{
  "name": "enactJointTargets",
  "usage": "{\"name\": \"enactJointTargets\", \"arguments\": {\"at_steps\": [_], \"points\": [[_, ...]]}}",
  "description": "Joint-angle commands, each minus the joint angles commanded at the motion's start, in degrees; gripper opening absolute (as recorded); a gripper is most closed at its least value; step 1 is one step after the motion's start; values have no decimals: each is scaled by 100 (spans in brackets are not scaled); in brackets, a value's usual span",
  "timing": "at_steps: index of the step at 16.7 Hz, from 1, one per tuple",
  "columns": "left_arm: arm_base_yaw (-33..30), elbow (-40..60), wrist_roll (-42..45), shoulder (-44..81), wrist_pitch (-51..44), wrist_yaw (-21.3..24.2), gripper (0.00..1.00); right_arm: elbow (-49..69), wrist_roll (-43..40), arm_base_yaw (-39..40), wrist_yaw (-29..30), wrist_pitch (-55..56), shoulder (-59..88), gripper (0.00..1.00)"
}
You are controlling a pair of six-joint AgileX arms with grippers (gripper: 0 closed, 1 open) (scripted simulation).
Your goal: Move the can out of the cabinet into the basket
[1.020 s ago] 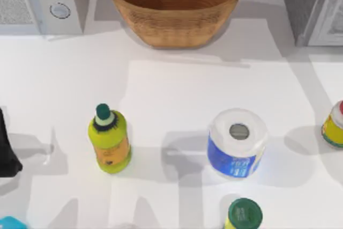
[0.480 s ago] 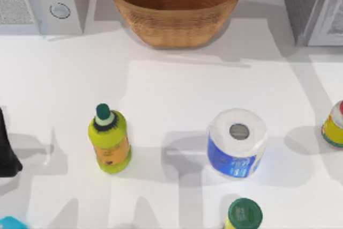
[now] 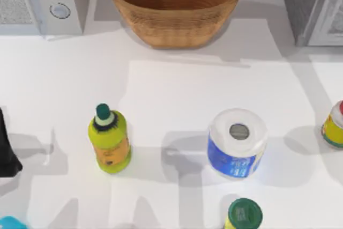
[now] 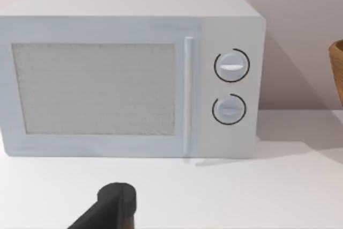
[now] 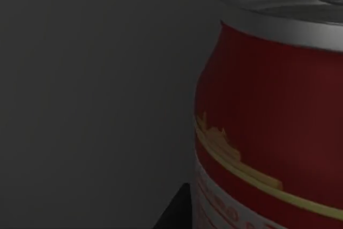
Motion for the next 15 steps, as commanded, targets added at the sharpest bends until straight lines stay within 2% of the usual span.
{"name": "enactJointTargets", "arguments": {"at_steps": [4, 10, 15], "points": [[0, 0, 0, 0, 0, 0, 100, -138, 6, 187, 386, -397, -665, 0], [0, 0, 0, 0, 0, 0, 100, -741, -4, 975, 972, -1545, -2339, 0], [0, 0, 0, 0, 0, 0, 100, -848, -6, 1107, 1056, -1725, -2547, 0]]}}
